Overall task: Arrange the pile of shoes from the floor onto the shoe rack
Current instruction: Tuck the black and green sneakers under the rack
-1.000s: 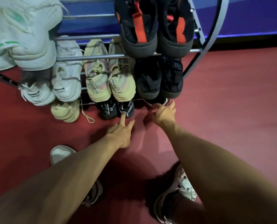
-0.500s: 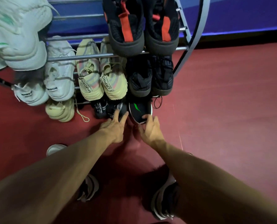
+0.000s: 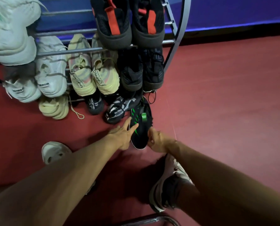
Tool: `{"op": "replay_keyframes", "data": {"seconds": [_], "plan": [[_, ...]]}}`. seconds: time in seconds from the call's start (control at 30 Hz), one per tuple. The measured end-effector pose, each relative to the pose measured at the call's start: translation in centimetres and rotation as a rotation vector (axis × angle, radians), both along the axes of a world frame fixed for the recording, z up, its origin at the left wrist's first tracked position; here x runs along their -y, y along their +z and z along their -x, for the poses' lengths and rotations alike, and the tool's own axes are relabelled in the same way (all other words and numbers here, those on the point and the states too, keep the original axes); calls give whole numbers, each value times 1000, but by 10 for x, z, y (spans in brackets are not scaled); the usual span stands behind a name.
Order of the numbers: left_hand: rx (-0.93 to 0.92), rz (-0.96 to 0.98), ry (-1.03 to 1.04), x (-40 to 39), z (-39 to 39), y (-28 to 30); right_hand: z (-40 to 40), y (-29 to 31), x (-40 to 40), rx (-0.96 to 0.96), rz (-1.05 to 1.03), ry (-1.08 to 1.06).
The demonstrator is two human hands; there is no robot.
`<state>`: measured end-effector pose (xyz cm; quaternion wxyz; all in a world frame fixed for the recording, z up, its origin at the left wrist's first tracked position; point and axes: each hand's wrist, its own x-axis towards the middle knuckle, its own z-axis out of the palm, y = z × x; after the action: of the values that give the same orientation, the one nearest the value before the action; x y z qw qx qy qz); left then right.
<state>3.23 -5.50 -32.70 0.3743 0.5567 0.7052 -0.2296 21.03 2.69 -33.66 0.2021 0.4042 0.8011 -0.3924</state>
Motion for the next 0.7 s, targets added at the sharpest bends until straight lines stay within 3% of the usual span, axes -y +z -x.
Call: {"op": "replay_keyframes", "data": {"seconds": [0.07, 0.23, 0.43, 0.6, 0.7], "plan": [[-20, -27, 23, -5, 3, -8, 10, -4, -20, 13, -55, -25], [-249, -438, 51, -34, 37, -12, 49, -11, -58, -43, -140, -185], [-291, -299, 63, -39, 67, -20, 97, -24, -59, -47, -187, -110], [-377, -290, 160, -33, 70, -28, 123, -16, -55, -75, -74, -182], [-409, -289, 92, -33, 71, -24, 121, -13, -50, -127, -6, -174]]}}
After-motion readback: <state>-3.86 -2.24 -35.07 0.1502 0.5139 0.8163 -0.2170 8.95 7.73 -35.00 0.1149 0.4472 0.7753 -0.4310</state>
